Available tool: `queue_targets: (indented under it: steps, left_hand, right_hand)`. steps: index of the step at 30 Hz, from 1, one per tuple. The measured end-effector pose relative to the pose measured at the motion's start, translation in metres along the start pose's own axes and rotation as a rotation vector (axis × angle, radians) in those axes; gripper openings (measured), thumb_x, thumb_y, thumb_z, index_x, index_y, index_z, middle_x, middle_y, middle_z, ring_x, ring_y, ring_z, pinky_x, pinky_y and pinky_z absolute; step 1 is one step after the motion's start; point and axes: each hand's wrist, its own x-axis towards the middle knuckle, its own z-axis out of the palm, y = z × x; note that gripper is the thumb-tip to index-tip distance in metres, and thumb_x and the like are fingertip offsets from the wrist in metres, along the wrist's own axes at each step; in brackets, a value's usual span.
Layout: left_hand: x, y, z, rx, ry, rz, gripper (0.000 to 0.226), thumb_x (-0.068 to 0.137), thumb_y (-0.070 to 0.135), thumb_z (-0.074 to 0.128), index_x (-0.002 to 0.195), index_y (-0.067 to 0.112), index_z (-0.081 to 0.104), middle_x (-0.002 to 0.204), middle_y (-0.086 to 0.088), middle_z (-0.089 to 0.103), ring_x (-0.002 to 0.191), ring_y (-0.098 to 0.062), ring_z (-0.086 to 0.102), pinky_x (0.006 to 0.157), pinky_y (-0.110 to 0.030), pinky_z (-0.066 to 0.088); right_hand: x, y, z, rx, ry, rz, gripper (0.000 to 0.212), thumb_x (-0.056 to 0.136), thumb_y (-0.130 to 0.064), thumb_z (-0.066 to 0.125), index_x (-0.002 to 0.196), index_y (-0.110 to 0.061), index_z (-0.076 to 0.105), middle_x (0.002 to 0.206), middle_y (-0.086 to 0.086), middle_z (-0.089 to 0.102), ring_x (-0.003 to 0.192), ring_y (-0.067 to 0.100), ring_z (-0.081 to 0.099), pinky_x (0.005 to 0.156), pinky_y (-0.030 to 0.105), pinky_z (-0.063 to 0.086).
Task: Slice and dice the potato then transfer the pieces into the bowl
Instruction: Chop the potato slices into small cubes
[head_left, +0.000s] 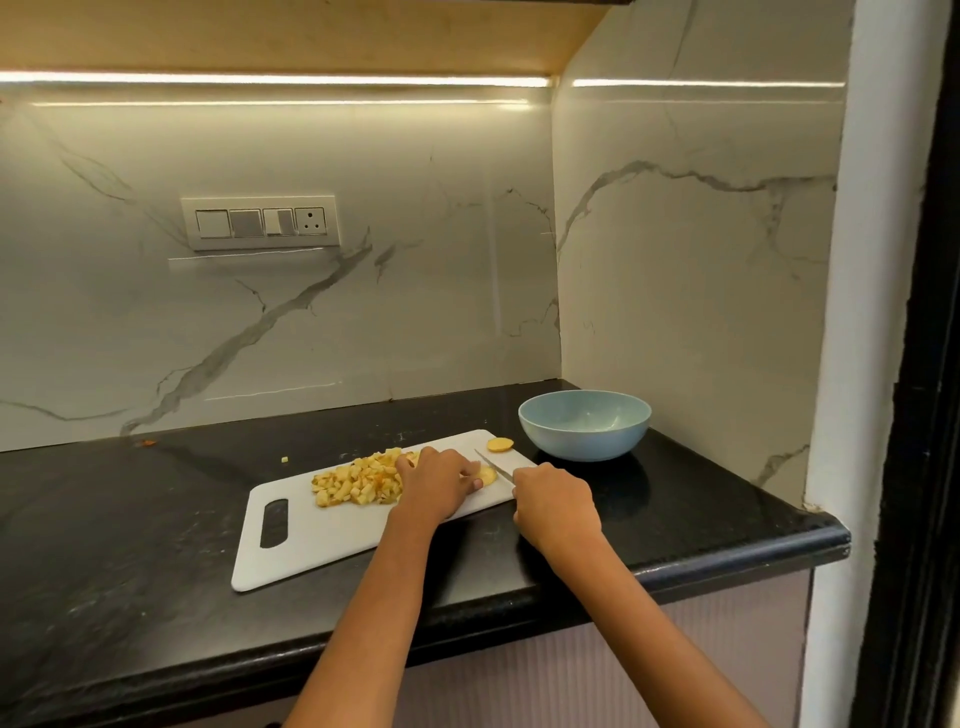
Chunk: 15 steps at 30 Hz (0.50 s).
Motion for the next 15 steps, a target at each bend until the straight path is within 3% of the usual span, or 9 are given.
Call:
queue_targets:
  steps: [10, 15]
  left_hand:
    - [0.0019, -0.005, 0.0033, -0.091, 0.129, 0.014, 0.03, 0.089, 0.037, 0.058, 0.118, 0.031, 0.064, 0.129, 0.008, 0.058, 0.128, -0.018, 0.038, 0.103, -0.042, 0.023]
    - [0.0027, -0.0078, 0.0048, -0.161, 0.122, 0.0, 0.026, 0.088, 0.038, 0.06, 0.112, 0.031, 0.067, 0.127, 0.01, 0.059, 0.128, -0.016, 0.041, 0.11, -0.047, 0.019]
  right_hand:
    - [0.0007, 0.0049, -0.0018, 0.129, -0.016, 0.055, 0.023, 0.098, -0.025, 0.045, 0.115, -0.013, 0.055, 0.105, 0.007, 0.059, 0.082, 0.015, 0.055, 0.065, 0.025, 0.038]
    - [-0.0048, 0.0016, -0.0032, 0.156, -0.033, 0.045, 0.024, 0.098, -0.024, 0.045, 0.118, -0.012, 0.054, 0.107, 0.007, 0.059, 0.081, 0.014, 0.052, 0.067, 0.024, 0.039]
